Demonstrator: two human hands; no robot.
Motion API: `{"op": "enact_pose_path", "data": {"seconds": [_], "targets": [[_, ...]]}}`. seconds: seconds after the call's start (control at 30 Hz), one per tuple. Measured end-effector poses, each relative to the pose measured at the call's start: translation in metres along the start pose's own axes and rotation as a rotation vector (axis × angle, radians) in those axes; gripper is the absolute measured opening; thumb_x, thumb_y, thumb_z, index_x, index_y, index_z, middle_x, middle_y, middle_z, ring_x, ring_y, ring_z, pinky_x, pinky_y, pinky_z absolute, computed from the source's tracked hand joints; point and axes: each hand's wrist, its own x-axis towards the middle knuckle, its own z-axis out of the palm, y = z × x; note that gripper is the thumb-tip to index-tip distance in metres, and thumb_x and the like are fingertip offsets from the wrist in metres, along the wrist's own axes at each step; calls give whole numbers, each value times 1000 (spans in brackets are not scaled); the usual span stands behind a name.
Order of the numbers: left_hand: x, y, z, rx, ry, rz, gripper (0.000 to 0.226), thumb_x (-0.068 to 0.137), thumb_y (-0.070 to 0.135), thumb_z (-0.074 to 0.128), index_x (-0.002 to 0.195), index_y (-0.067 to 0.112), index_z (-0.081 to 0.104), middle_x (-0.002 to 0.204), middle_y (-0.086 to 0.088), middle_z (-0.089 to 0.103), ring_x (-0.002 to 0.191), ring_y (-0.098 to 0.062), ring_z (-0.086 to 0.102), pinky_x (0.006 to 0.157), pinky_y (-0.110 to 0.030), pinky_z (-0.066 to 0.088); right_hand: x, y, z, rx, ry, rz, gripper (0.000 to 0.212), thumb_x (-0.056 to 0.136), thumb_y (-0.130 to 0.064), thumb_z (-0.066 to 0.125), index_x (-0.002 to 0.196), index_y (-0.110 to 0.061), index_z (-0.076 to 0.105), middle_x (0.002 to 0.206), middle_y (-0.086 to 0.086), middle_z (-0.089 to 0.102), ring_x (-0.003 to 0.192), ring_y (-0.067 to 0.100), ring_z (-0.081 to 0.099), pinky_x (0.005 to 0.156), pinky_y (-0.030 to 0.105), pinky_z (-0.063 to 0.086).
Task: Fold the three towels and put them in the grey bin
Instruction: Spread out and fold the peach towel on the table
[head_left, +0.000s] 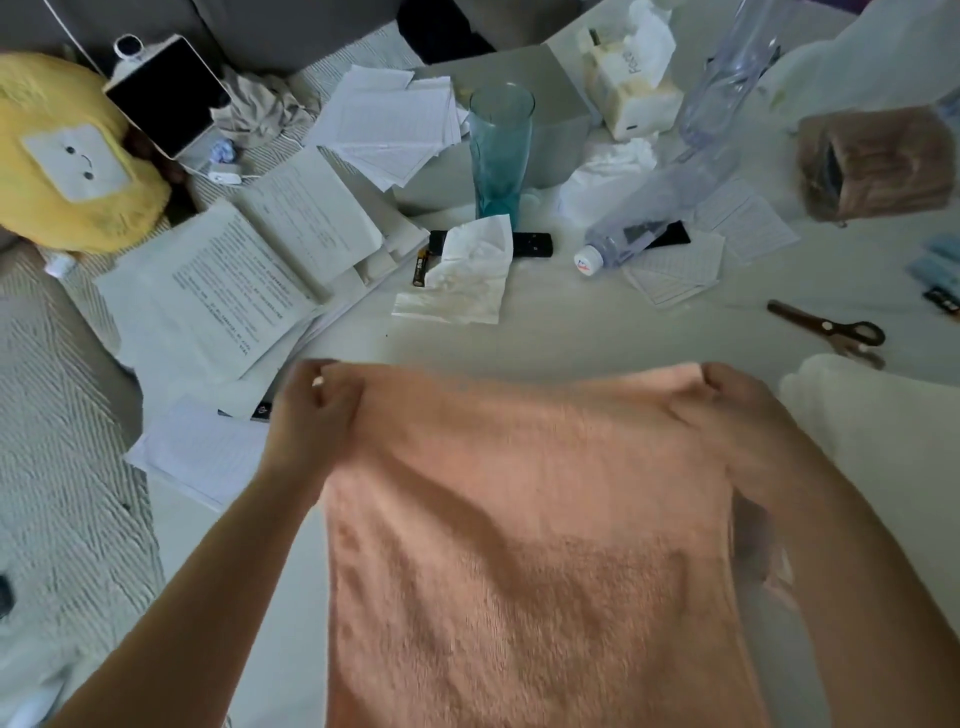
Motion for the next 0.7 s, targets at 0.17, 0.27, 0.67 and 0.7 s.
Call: {"op": "enact_pose_path", "data": {"seconds": [0.17, 0.27, 0.67, 0.7], "targets": [[4, -4, 21, 23, 33, 10, 39, 95, 37, 62, 131, 25, 52, 96, 12, 62, 79, -10, 65, 53, -24, 50, 20, 12, 38, -164, 309, -87, 28, 87, -13, 59, 113, -5, 60, 102, 14, 65, 91, 30, 61, 71, 32, 42], [-31, -20, 2, 67, -51, -84, 47, 92, 42, 67, 133, 24, 51, 97, 11, 65, 83, -9, 66, 65, -26, 52, -13, 36, 41, -198, 313, -78, 60, 84, -20, 67, 139, -7, 47, 124, 16, 60, 111, 31, 59, 96, 47, 49], [-222, -93, -75, 257, -551, -235, 17, 82, 30, 80, 87, 16, 70, 77, 11, 76, 66, 2, 69, 62, -13, 47, -219, 140, -6, -105, 111, 80, 56, 85, -15, 74, 136, -30, 55, 110, -11, 70, 100, 16, 66, 72, 7, 45], [-232, -97, -76, 197, -492, -229, 15, 81, 26, 81, 90, 18, 73, 81, 8, 78, 70, -1, 72, 67, -20, 49, -223, 149, -11, -99, 124, 79, 43, 84, -16, 75, 123, -31, 64, 104, -12, 72, 96, 17, 68, 70, 3, 44]]}}
